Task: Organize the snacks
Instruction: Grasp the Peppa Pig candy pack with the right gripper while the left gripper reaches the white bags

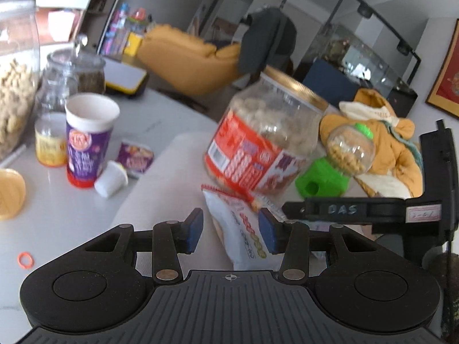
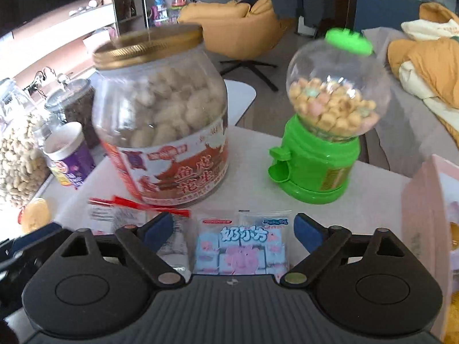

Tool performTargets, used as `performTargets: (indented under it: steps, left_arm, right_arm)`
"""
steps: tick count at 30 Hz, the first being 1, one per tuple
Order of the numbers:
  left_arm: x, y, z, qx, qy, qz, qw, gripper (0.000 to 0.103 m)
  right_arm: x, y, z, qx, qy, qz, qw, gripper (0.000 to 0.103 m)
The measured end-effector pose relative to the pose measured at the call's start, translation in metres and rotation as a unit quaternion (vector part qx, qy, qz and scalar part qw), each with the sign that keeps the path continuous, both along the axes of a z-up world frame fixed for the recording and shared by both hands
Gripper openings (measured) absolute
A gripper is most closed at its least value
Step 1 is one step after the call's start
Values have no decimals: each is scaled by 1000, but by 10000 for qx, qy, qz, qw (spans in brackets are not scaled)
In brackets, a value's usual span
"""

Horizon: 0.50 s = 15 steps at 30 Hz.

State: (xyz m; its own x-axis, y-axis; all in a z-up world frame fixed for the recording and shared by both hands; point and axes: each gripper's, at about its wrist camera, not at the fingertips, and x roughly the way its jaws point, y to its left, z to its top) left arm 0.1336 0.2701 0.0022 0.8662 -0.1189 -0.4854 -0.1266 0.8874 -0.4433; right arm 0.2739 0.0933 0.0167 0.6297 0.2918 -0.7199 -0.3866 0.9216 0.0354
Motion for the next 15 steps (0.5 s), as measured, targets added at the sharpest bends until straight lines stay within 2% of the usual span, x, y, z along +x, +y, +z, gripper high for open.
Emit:
performTargets:
  steps: [2, 3, 4, 7, 12, 15]
  left_arm:
    - [-1, 1, -6, -104, 117, -68, 9999, 48]
    - [1, 2, -8, -150, 171, -88, 9997, 48]
    - [0, 3, -10, -165, 182, -81, 9997, 47]
    - [-6, 3, -6, -161, -19, -26, 9999, 47]
    - [-17, -4, 8, 55, -430, 110, 9990, 47]
    - [-17, -12, 11, 195, -441, 30, 9988, 47]
  right_arm:
    - [2, -7, -1, 100, 171, 29, 9998, 96]
    - [2, -13, -1, 218, 422, 74, 9988, 95]
    - [1, -20, -1, 316, 623, 96, 9975, 86]
    - [-20, -35, 2, 110, 587, 224, 9980, 66]
    - [-68, -51, -3, -137, 638, 680, 9955, 63]
    - [-95, -53, -5, -330, 477, 925, 9940, 62]
